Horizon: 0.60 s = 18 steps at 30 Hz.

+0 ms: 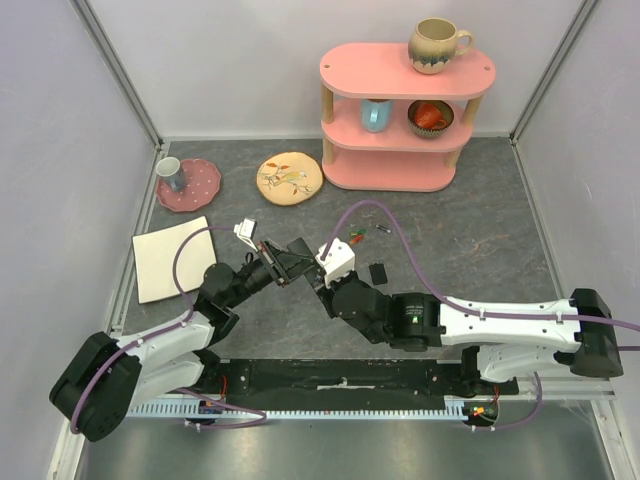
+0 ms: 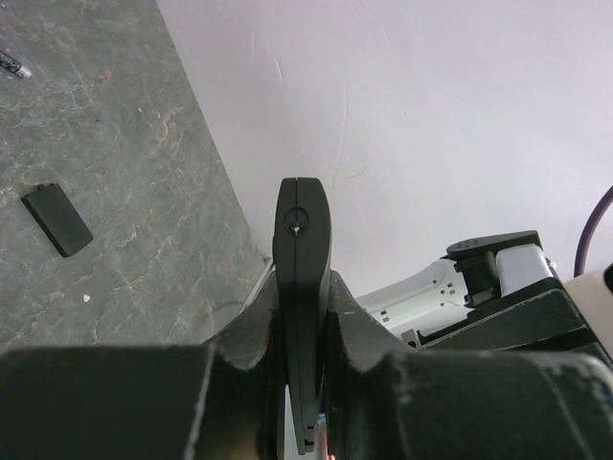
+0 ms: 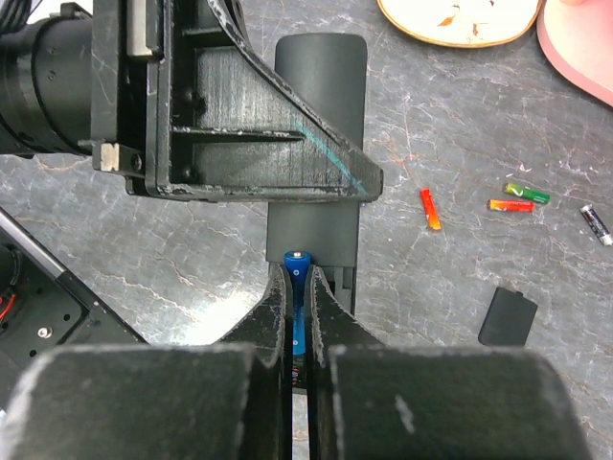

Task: Load the batteries into the remote control
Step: Load the battery into the remote control.

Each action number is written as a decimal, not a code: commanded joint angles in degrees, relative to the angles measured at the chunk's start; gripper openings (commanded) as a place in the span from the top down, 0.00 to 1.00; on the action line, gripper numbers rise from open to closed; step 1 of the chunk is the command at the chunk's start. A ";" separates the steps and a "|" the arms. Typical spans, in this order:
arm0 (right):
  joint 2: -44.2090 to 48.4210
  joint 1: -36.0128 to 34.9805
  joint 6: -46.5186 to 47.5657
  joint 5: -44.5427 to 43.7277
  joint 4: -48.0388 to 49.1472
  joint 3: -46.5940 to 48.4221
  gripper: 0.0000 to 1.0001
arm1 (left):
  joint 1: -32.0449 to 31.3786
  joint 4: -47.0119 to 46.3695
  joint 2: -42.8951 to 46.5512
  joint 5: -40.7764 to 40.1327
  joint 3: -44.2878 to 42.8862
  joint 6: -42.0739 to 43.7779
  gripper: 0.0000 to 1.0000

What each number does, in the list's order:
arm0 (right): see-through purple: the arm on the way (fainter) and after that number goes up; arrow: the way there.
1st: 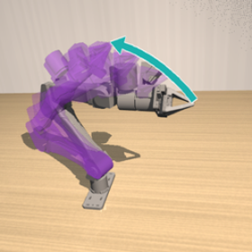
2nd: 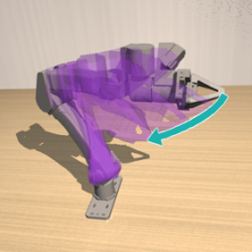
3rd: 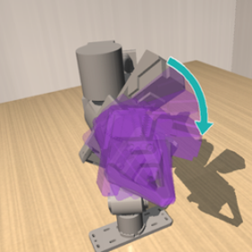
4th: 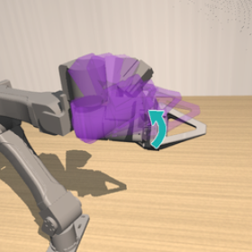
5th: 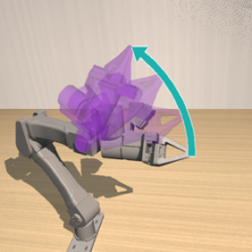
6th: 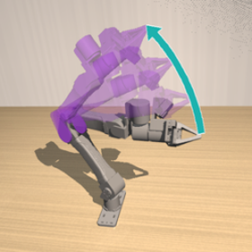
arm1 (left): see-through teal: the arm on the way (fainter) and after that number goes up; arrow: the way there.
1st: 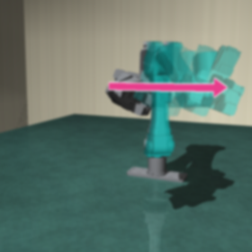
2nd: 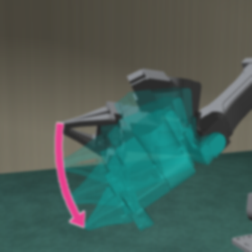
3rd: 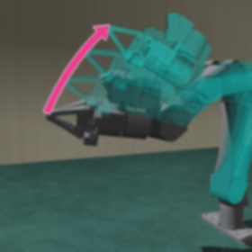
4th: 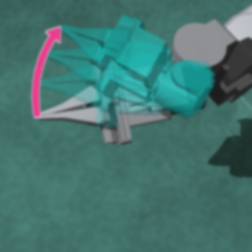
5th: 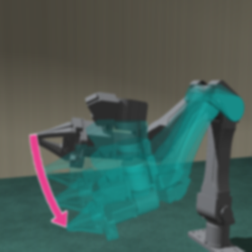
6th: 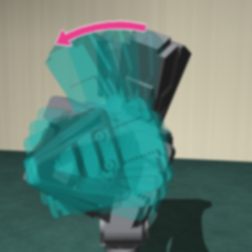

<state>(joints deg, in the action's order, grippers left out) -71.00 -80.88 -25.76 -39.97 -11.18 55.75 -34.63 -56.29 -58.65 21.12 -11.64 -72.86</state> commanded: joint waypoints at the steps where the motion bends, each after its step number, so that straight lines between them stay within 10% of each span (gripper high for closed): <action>1: -0.10 -0.51 -1.31 -2.05 2.04 -0.73 1.00 | -0.35 -2.24 1.17 -1.08 -2.42 -1.93 0.98; 18: -0.19 -2.09 -4.91 -1.69 -0.07 -2.75 1.00 | -0.35 -0.66 2.40 -2.58 -4.09 -0.62 0.98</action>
<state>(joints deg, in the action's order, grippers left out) -71.00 -81.93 -27.70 -41.39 -10.79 54.19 -34.74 -53.98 -57.54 20.03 -11.92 -72.88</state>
